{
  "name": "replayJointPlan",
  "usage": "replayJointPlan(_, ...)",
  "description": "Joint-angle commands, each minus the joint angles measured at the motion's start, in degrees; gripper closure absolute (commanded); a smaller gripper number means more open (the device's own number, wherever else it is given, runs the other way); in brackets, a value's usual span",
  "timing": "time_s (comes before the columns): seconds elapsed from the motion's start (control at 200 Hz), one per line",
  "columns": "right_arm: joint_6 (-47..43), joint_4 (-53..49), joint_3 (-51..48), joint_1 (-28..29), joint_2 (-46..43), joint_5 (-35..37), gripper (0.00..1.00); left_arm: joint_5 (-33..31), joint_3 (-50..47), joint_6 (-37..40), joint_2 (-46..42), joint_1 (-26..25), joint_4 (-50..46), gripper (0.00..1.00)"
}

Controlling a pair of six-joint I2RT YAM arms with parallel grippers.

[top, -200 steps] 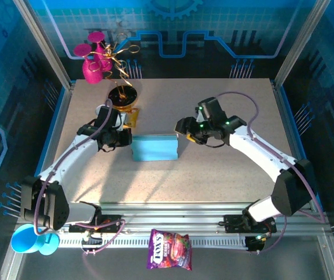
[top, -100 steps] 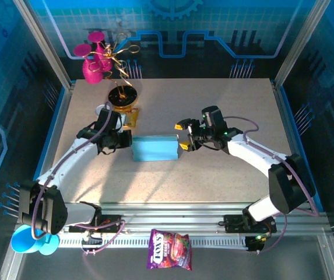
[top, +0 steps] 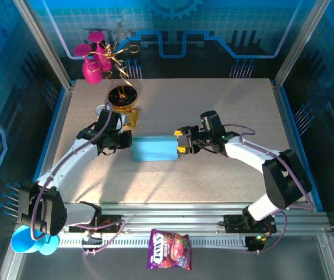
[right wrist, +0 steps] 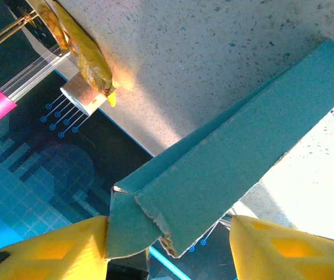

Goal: Fold the paper box

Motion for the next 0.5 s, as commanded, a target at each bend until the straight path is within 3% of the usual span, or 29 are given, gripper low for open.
replayJointPlan(0.0,1.45,0.92,-2.52,0.42,-0.11,-0.33,0.45,-1.11,-1.95,-1.22,-1.09,-0.46,-4.16,1.0)
replayJointPlan(0.495,2.46,4.85,-5.84,1.67,0.06,0.02,0.58,0.41,-4.41,-5.22,-3.08,-0.48,-2.57,1.0)
